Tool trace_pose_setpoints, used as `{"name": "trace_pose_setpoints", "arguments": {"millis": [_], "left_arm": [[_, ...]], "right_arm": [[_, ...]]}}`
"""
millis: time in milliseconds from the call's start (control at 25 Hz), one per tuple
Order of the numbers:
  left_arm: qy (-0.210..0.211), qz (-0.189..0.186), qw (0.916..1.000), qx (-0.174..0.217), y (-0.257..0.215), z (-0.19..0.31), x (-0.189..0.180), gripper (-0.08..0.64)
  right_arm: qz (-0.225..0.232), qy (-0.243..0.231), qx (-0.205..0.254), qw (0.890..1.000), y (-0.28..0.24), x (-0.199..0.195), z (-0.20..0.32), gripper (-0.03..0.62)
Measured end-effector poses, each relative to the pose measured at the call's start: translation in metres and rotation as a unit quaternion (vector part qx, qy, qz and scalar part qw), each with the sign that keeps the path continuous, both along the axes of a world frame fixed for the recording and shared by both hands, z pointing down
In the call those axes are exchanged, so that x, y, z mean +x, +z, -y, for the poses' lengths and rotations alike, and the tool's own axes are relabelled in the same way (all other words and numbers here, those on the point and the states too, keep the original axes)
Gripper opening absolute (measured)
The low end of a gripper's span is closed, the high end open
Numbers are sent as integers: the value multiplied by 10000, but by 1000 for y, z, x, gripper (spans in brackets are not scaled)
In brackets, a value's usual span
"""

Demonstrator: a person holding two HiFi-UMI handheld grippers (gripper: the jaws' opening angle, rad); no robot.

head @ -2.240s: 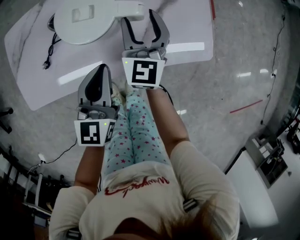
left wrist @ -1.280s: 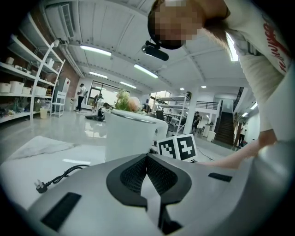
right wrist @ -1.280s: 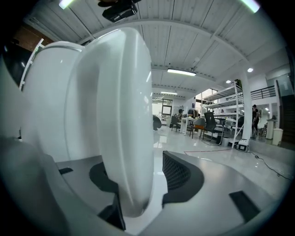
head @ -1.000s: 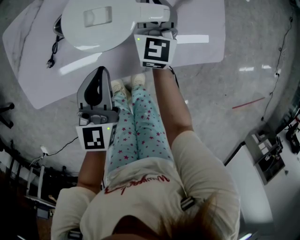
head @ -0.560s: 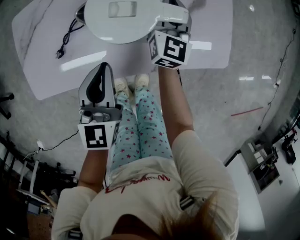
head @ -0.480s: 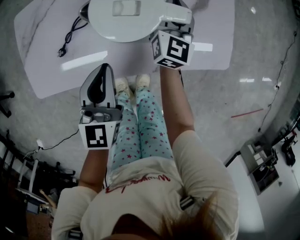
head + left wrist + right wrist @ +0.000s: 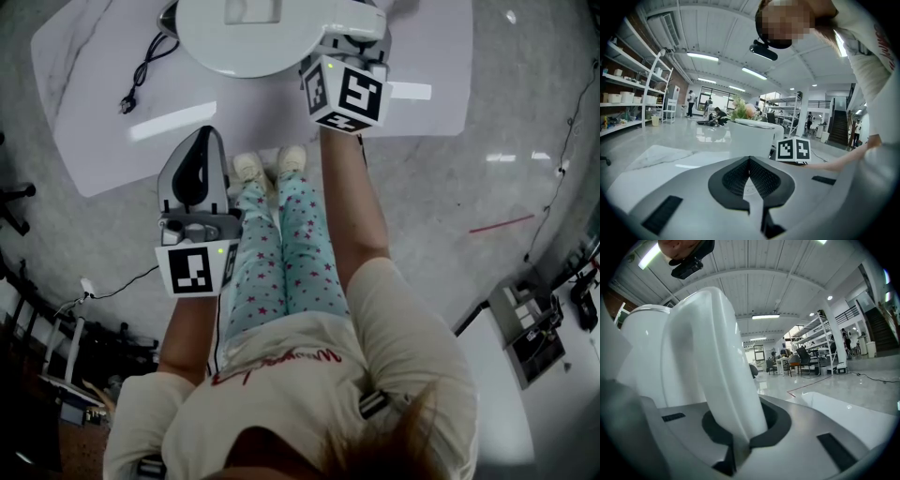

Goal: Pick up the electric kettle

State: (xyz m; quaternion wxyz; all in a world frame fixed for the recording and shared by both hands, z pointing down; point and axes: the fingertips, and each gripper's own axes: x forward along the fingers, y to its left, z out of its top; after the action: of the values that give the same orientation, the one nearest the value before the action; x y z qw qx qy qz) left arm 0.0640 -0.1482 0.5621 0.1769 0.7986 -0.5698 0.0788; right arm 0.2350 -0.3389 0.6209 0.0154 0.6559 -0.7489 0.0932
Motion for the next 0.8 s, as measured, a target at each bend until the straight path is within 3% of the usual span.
{"name": "trace_pose_setpoints", "arguments": {"millis": [400, 800], "left_arm": [[67, 25, 9998, 161, -6, 18, 2, -2], [-122, -2, 9997, 224, -15, 27, -20, -2]], "right_arm": [[27, -111, 33, 9999, -8, -2, 0, 26], [363, -89, 170, 9992, -36, -5, -6, 31]]}}
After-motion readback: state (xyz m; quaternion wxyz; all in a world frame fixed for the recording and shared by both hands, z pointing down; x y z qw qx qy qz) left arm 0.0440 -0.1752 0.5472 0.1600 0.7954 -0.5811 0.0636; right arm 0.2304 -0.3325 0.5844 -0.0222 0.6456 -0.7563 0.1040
